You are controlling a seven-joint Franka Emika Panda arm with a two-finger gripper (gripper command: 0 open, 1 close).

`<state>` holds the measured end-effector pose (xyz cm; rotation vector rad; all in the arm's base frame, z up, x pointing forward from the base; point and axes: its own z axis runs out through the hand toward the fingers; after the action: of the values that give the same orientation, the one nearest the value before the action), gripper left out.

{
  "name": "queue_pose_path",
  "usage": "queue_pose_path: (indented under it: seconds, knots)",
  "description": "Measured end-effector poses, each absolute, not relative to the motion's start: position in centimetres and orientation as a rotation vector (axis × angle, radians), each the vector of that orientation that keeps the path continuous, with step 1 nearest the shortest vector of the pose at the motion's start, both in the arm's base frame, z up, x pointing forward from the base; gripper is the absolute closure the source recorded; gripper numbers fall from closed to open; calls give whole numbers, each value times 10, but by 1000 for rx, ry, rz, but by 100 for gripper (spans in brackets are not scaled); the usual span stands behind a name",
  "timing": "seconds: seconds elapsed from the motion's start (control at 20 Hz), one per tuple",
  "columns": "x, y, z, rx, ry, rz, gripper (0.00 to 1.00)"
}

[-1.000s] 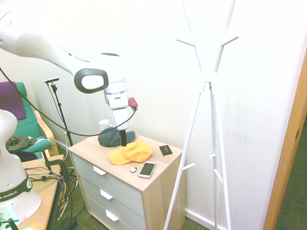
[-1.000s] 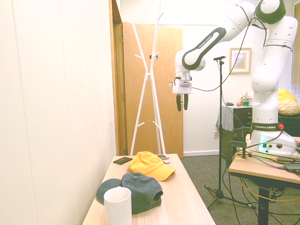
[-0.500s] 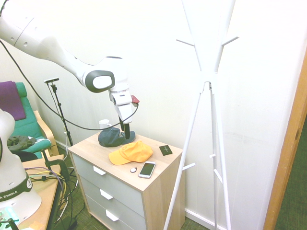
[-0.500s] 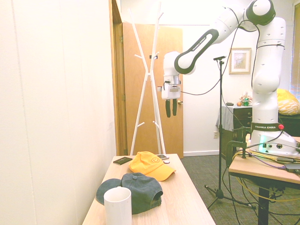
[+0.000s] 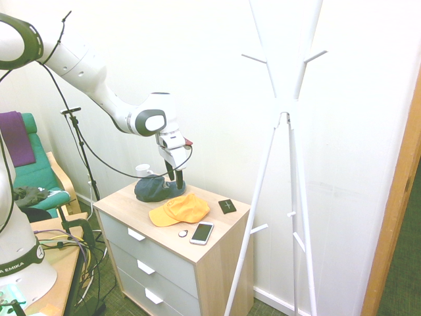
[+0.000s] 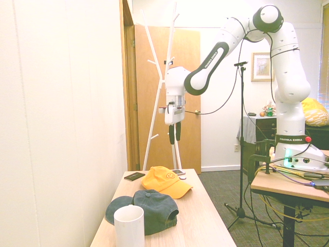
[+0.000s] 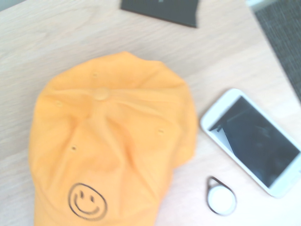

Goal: Hang the cap

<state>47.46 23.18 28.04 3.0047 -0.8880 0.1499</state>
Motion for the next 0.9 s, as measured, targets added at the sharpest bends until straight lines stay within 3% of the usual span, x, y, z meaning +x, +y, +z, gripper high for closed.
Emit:
queue_pose_path:
  seconds: [0.8, 0.85, 0.9]
  knots:
    - [497, 293, 180, 3029, -741, 199, 0]
    - [501, 293, 179, 3030, -735, 206, 100]
    - [504, 294, 177, 3031, -730, 212, 100]
